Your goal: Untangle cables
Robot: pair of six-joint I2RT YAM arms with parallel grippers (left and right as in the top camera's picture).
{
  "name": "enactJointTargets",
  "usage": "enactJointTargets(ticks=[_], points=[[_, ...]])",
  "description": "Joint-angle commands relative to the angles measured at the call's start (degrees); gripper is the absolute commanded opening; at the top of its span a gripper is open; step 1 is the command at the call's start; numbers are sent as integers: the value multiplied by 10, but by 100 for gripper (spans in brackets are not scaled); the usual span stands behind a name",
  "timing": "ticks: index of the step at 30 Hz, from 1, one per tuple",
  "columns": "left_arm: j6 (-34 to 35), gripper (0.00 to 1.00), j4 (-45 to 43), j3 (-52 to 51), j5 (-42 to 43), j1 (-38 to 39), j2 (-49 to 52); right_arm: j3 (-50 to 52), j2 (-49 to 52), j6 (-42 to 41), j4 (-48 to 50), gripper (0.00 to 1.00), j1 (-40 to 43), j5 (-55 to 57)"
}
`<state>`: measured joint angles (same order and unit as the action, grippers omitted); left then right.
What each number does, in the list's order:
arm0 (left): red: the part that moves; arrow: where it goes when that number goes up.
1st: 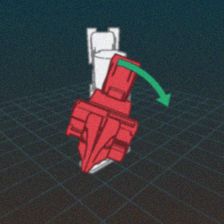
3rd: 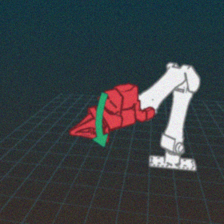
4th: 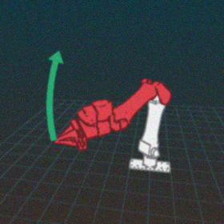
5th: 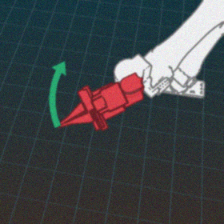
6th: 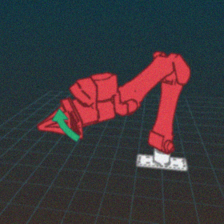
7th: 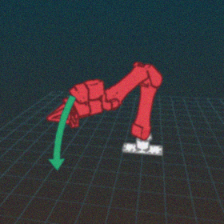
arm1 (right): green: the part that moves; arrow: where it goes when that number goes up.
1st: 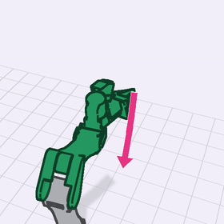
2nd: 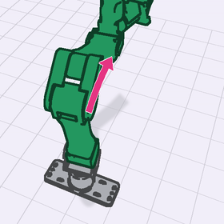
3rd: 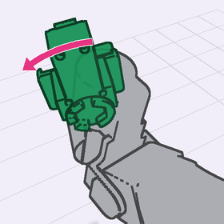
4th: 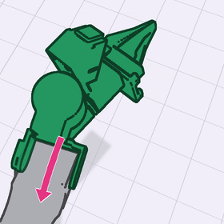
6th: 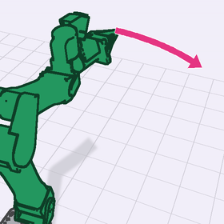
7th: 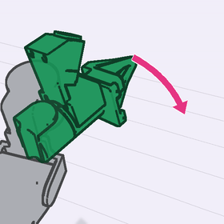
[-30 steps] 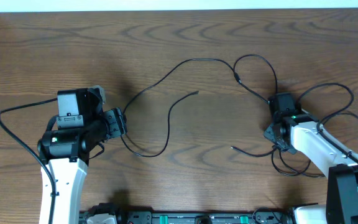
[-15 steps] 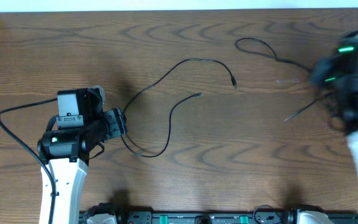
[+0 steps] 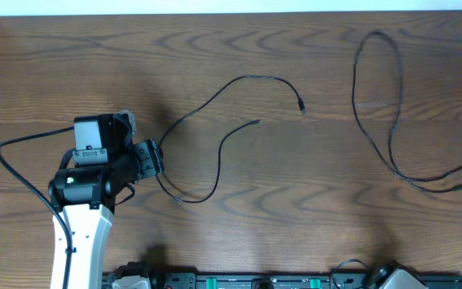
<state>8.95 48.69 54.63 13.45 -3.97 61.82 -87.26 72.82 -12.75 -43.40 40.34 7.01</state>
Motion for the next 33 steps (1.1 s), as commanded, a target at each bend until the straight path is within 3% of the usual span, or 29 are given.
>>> enactJointTargets(ticks=[1, 3, 4, 5, 7, 12, 19, 24, 30, 31, 33], points=[[-14, 66, 1, 3, 5, -2, -1, -8, 44, 1, 8, 1, 11, -94], [-14, 66, 1, 3, 5, -2, -1, -8, 83, -1, 0, 1, 11, -108], [-14, 66, 1, 3, 5, -2, -1, -8, 97, -2, -9, 7, 11, -103], [-14, 66, 2, 3, 5, -2, -1, -8, 125, -25, -35, 33, 15, -70], [-14, 66, 3, 3, 5, -2, -1, -8, 150, -55, -66, 36, 25, -30], [-14, 66, 6, 3, 5, -2, -1, -8, 210, -87, -129, 97, 67, -58], [-14, 67, 5, 3, 5, -2, -1, -8, 270, -49, -194, 99, 77, -355], [-14, 66, 6, 3, 5, -2, -1, 11, 288, -45, -247, 99, 26, -321], [-14, 67, 6, 3, 5, -2, -1, 87, 287, -140, -203, 99, -37, -309], [-14, 67, 6, 3, 5, -2, -1, 97, 287, -137, -189, 99, -45, -309], [-14, 66, 6, 3, 5, -2, -1, 123, 288, -54, -143, 99, -73, -309]])
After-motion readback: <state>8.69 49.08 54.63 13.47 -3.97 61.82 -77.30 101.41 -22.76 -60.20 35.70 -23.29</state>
